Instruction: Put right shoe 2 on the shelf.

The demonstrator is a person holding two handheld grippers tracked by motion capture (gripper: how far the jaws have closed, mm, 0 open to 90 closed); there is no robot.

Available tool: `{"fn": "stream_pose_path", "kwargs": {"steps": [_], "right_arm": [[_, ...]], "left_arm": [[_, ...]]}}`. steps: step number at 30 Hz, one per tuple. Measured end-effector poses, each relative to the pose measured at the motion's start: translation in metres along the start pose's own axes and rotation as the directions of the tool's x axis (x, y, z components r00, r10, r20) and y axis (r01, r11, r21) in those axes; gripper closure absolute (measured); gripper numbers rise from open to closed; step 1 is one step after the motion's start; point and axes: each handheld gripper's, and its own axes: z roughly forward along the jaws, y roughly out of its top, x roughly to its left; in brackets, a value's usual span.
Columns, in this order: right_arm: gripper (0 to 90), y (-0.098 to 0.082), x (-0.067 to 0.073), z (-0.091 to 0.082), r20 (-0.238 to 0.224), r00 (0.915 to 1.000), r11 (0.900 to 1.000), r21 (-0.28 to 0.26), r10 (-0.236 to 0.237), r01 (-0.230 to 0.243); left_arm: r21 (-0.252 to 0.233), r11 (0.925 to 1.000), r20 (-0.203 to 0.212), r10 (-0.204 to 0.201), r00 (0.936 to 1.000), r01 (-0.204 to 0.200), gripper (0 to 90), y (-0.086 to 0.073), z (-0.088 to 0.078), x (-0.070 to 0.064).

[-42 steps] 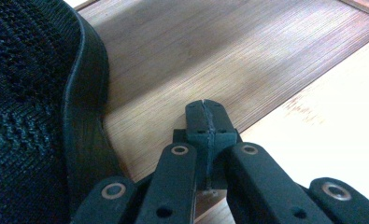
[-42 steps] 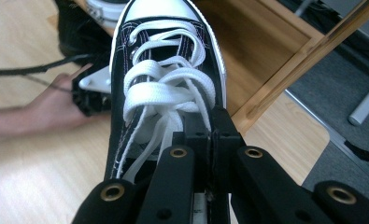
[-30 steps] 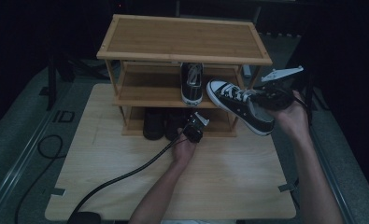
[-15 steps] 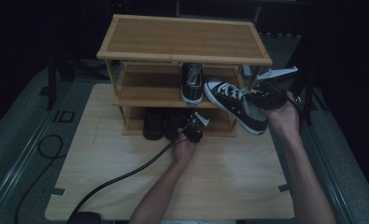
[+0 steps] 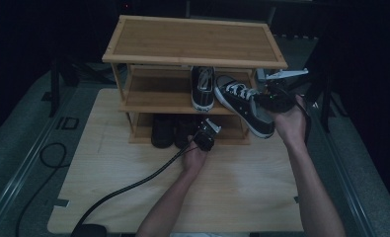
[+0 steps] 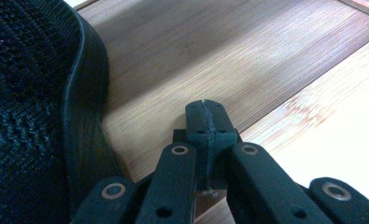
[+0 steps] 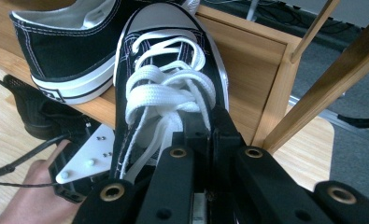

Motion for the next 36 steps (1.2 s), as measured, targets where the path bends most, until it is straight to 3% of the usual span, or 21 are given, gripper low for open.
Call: {"fn": "stream_pose_path", "kwargs": {"steps": [4, 9, 15, 21, 26, 30, 32, 36], "right_arm": [[88.6, 0.001, -0.002, -0.001, 0.014, 0.9989, 0.999, -0.016, 0.045, -0.044], [88.5, 0.001, -0.001, 0.002, 0.029, 0.9985, 0.998, -0.031, 0.046, -0.046], [88.1, 0.0, 0.005, 0.012, 0.014, 0.9989, 0.999, -0.02, 0.044, -0.044], [78.0, -0.004, -0.007, 0.01, -0.043, 0.9944, 0.993, -0.057, 0.097, -0.099], [62.4, -0.001, -0.004, 0.007, -0.028, 0.9975, 0.994, -0.089, 0.065, -0.067], [56.9, -0.002, -0.003, 0.004, -0.026, 0.9981, 0.993, -0.1, 0.055, -0.057], [53.9, -0.001, -0.004, -0.002, -0.045, 0.997, 0.988, -0.136, 0.063, -0.068], [52.8, 0.002, -0.005, -0.012, -0.049, 0.9974, 0.987, -0.147, 0.052, -0.059]], "left_arm": [[-0.001, 1.0, -0.001, -0.001, 1.0, 0.001, 90.0, 0.0, 0.0, 0.0], [0.0, 1.0, 0.001, 0.001, 1.0, -0.001, 90.0, 0.0, 0.0, 0.0], [0.0, 1.0, 0.001, 0.0, 1.0, 0.0, 90.0, 0.0, 0.0, 0.0], [0.0, 1.0, 0.001, -0.001, 1.0, 0.001, 90.0, 0.0, 0.0, 0.0], [-0.001, 1.0, 0.001, 0.0, 1.0, 0.0, 90.0, 0.0, 0.0, 0.0], [-0.001, 1.0, -0.002, 0.002, 1.0, -0.002, 90.0, 0.0, 0.0, 0.0], [0.0, 1.0, -0.002, 0.003, 1.0, -0.003, 90.0, 0.0, 0.0, 0.0], [-0.001, 1.0, 0.0, 0.001, 1.0, -0.001, 90.0, 0.0, 0.0, 0.0]]}}
